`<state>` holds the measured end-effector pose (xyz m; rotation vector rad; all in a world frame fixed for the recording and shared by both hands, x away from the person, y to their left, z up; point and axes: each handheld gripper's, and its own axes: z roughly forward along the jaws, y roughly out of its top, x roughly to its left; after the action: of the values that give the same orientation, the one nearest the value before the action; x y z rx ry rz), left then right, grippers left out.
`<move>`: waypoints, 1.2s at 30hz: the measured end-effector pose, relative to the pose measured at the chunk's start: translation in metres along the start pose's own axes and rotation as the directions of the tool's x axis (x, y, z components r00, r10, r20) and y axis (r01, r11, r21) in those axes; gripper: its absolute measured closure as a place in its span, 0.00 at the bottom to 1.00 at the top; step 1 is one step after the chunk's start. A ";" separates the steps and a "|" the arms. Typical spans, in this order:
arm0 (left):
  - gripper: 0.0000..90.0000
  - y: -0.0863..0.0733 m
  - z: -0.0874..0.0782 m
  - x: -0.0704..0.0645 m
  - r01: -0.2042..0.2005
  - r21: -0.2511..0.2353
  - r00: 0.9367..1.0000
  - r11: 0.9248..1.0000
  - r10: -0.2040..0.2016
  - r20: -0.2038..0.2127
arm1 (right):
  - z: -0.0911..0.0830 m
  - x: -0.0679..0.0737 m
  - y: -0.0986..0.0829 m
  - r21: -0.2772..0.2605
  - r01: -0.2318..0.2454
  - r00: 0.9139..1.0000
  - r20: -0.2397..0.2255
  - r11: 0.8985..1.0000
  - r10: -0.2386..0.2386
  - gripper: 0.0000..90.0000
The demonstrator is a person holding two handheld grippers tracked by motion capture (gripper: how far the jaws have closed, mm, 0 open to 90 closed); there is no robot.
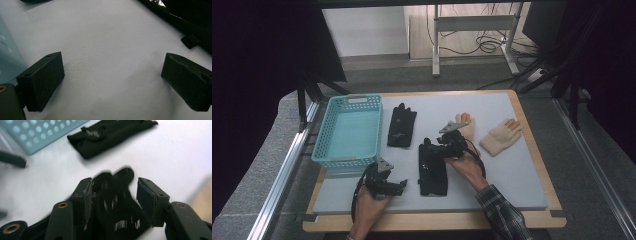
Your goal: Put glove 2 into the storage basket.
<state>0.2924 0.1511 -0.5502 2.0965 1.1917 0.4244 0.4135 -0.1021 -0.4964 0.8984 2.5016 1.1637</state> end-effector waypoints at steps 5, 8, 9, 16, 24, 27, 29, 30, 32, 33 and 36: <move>0.05 0.000 0.000 0.000 0.001 -0.002 1.000 1.000 -0.001 0.000 | 0.021 -0.001 0.021 0.009 0.015 1.000 -0.005 1.000 -0.014 0.50; 0.05 0.000 0.000 0.000 0.001 -0.001 1.000 1.000 -0.001 0.001 | 0.035 -0.002 0.033 0.022 0.033 0.999 -0.017 0.999 -0.033 0.54; 0.05 0.000 0.000 0.000 0.001 -0.002 1.000 1.000 -0.001 0.001 | 0.044 -0.002 0.040 0.021 0.044 0.999 -0.020 0.999 -0.044 0.58; 0.05 0.000 0.000 0.000 0.004 -0.004 1.000 1.000 -0.003 0.002 | 0.073 -0.004 0.062 0.031 0.046 0.998 -0.034 0.998 -0.045 0.60; 0.05 0.000 0.000 0.000 0.003 -0.004 1.000 1.000 -0.003 0.002 | 0.123 0.000 0.081 0.070 0.070 0.997 0.007 0.995 -0.070 0.42; 0.05 0.000 0.000 0.000 0.003 -0.004 1.000 1.000 -0.003 0.002 | 0.138 -0.003 0.084 0.082 0.072 0.997 0.023 0.994 -0.074 0.36; 0.05 0.000 0.000 0.000 0.003 -0.004 1.000 1.000 -0.003 0.002 | 0.145 -0.006 0.085 0.098 0.065 0.997 0.033 0.993 -0.068 0.33; 0.05 0.000 0.000 0.000 0.006 -0.004 1.000 1.000 -0.006 0.002 | 0.148 -0.007 0.086 0.100 0.057 0.998 0.034 0.993 -0.060 0.34; 0.05 0.000 0.000 0.000 0.006 -0.004 1.000 1.000 -0.006 0.002 | 0.153 -0.008 0.086 0.112 0.038 0.998 0.047 0.993 -0.043 0.40; 0.05 0.000 0.000 0.000 0.007 -0.004 1.000 1.000 -0.007 0.002 | 0.153 -0.009 0.086 0.113 0.010 0.999 0.040 0.994 -0.014 0.47; 0.05 0.000 0.000 0.000 0.007 -0.004 1.000 1.000 -0.007 0.002 | 0.153 -0.006 0.086 0.112 0.004 0.998 0.054 0.994 -0.010 0.54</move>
<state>0.2923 0.1508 -0.5505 2.0888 1.1953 0.4210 0.5235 0.0295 -0.5317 0.9351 2.5448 0.9910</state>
